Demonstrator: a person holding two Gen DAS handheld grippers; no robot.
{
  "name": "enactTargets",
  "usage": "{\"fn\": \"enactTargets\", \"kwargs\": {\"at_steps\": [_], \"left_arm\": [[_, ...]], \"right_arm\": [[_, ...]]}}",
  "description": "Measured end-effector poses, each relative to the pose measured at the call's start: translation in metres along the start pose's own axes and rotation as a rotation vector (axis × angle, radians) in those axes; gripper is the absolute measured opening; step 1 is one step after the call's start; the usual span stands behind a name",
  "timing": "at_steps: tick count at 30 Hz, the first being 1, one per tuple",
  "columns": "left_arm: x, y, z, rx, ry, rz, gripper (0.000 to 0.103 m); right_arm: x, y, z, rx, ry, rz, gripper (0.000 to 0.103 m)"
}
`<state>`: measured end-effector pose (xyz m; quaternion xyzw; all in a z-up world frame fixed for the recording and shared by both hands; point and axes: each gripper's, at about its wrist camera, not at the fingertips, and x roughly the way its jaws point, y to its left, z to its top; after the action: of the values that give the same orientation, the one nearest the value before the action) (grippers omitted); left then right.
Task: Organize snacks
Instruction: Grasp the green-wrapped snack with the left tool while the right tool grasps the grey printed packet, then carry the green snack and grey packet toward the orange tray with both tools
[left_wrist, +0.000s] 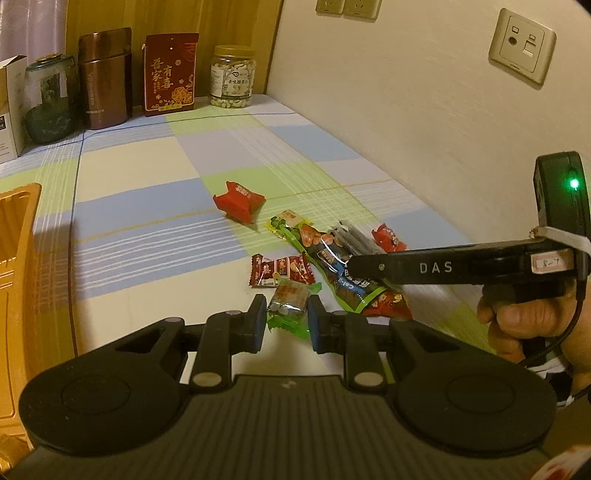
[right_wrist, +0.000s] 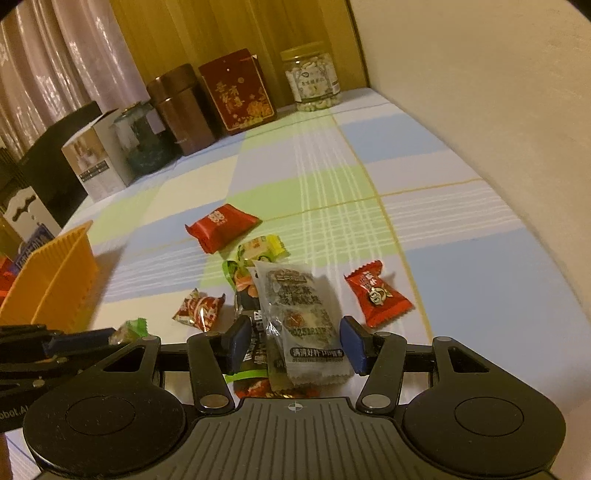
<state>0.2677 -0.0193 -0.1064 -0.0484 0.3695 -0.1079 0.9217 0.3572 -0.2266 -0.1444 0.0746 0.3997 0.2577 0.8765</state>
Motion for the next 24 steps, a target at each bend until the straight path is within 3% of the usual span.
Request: {"fn": "enactTargets", "kwargs": {"at_steps": [3,15,24], "left_arm": [[-0.001,0.0,-0.001,-0.004,0.003,0.003,0.021],[-0.023,-0.004,0.002,-0.012,-0.017,0.03,0.021],[-0.07,-0.004,0.003,-0.052,-0.052,0.059,0.021]], "right_arm": [[-0.001,0.001,0.0,0.001,0.005,0.006,0.04],[-0.032,0.027,0.0,-0.044,-0.053,-0.058,0.037],[-0.083,0.063,-0.004,-0.027,-0.074,-0.081,0.037]]}}
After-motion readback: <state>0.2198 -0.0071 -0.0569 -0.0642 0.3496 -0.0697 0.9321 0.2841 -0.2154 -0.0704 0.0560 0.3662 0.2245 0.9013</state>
